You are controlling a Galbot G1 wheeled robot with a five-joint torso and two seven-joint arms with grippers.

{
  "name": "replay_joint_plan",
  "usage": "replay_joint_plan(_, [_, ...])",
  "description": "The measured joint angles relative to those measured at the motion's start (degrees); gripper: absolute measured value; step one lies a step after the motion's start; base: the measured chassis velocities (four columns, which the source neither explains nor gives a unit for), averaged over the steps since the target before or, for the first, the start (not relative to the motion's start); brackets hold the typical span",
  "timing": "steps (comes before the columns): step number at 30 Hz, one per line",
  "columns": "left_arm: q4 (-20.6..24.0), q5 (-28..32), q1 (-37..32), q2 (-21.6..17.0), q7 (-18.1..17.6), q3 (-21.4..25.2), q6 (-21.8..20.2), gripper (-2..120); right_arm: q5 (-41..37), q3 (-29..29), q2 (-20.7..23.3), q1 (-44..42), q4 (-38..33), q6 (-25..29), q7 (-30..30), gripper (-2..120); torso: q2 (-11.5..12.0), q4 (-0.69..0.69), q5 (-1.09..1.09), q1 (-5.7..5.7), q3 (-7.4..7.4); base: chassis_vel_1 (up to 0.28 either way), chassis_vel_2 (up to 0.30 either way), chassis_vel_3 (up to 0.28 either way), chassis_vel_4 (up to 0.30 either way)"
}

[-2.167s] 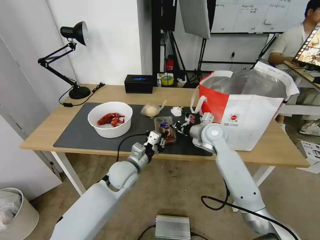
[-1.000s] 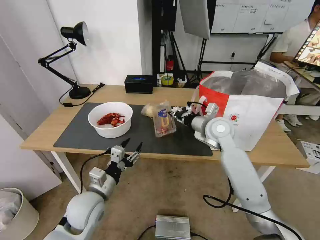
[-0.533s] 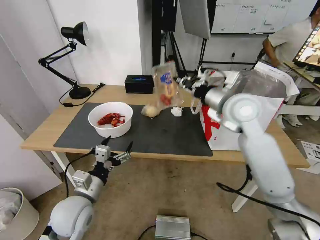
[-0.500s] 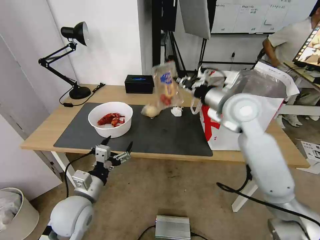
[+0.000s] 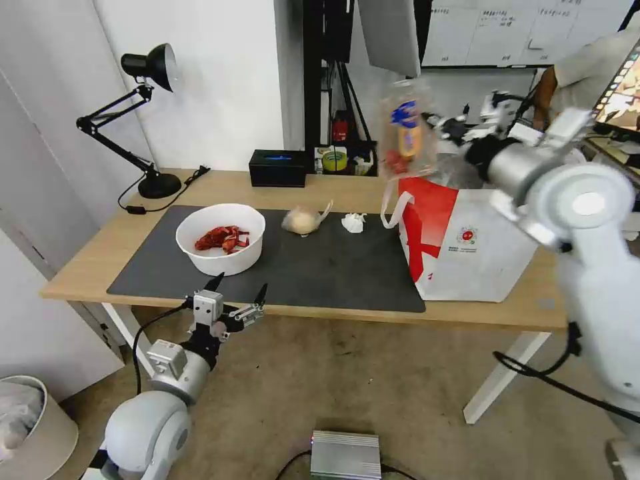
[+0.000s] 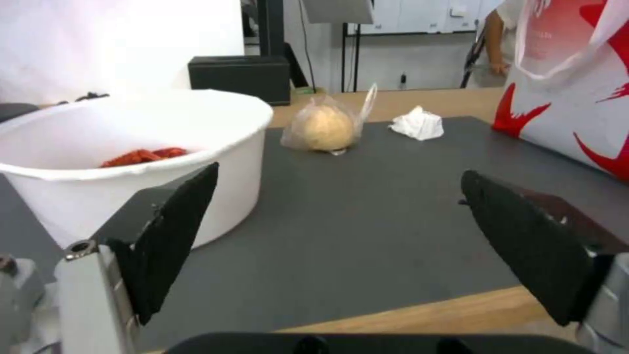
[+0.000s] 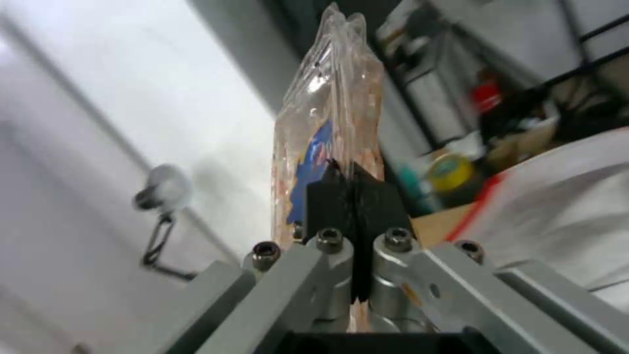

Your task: Pick up the trash from the table and place it into the takeout bag.

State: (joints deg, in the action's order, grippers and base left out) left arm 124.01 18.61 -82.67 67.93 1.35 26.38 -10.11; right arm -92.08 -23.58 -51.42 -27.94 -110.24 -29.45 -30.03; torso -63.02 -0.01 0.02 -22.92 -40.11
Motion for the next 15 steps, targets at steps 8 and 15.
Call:
replay_joint_plan(8, [-0.53,-0.17,1.13,0.46,-0.04,-2.02,0.0,100,-0.17,-4.64,5.13,-2.22,1.39,0.54,0.47,0,0.0,-0.01,0.0,0.0,0.0,0.0,0.0,0.0,0.0])
replay_joint_plan(15, [-0.97,-0.8,1.05,0.96,-0.06,-2.75,0.02,100,1.69,-5.98,6.63,-3.76,2.54,0.6,1.28,0,0.0,0.0,-0.01,0.0,0.0,0.0,0.0,0.0,0.0])
